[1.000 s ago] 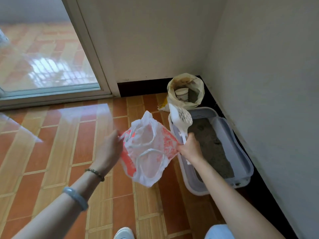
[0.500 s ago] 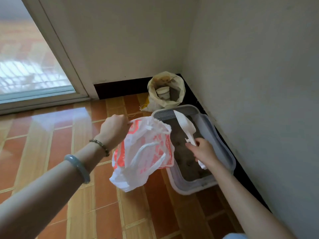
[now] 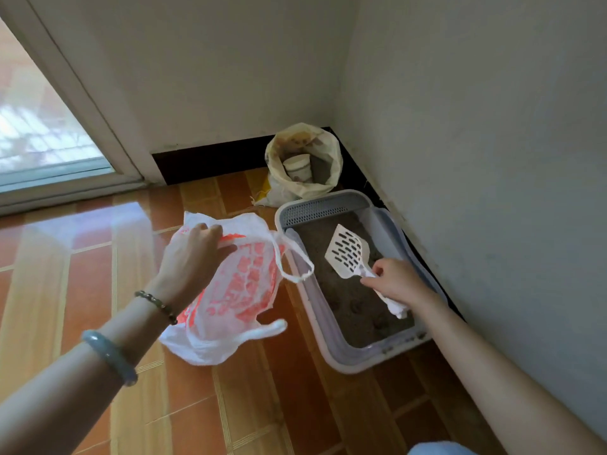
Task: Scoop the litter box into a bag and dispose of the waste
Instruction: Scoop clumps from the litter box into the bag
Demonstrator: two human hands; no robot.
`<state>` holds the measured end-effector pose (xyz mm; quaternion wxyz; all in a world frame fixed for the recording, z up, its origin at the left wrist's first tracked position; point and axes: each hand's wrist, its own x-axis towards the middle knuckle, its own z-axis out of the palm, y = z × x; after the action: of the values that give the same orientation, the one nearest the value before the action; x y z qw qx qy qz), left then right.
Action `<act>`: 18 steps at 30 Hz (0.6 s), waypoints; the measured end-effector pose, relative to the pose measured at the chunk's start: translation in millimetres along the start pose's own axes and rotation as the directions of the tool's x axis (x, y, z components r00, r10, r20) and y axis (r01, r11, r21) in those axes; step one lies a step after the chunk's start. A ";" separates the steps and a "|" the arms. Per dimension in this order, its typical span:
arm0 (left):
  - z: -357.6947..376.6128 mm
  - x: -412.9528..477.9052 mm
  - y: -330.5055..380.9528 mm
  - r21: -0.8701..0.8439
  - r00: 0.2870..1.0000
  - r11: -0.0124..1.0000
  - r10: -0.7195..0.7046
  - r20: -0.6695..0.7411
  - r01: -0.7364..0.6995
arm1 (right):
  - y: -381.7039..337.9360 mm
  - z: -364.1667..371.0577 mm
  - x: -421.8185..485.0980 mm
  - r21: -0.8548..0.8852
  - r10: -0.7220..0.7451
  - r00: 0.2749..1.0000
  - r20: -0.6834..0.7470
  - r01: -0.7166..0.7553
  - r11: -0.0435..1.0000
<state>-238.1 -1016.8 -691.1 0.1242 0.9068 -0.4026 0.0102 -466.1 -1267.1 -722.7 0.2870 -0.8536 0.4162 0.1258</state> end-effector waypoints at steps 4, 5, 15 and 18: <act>1.6 5.1 -4.6 0.087 0.995 0.993 0.088 -0.041 -0.084 | -8.2 -4.4 13.8 -0.073 0.129 0.986 0.102 -0.122 0.990; 0.8 6.3 -5.0 0.071 0.997 0.995 0.072 -0.023 -0.070 | -12.8 -7.6 14.9 -0.070 0.174 0.977 0.124 -0.166 0.984; 19.9 27.4 2.7 0.055 0.998 0.998 0.017 0.054 -0.020 | -15.9 -33.0 41.3 -0.254 0.028 1.000 0.012 -0.024 0.967; 27.7 24.9 6.1 0.016 0.997 0.998 0.066 0.042 -0.067 | 2.6 -35.8 44.8 -0.321 -0.015 1.000 -0.002 0.014 0.947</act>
<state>-228.1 -1045.3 -713.6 0.1074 0.8941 -0.4348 -0.0009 -441.1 -1318.3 -715.3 0.1441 -0.8923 0.3844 0.1879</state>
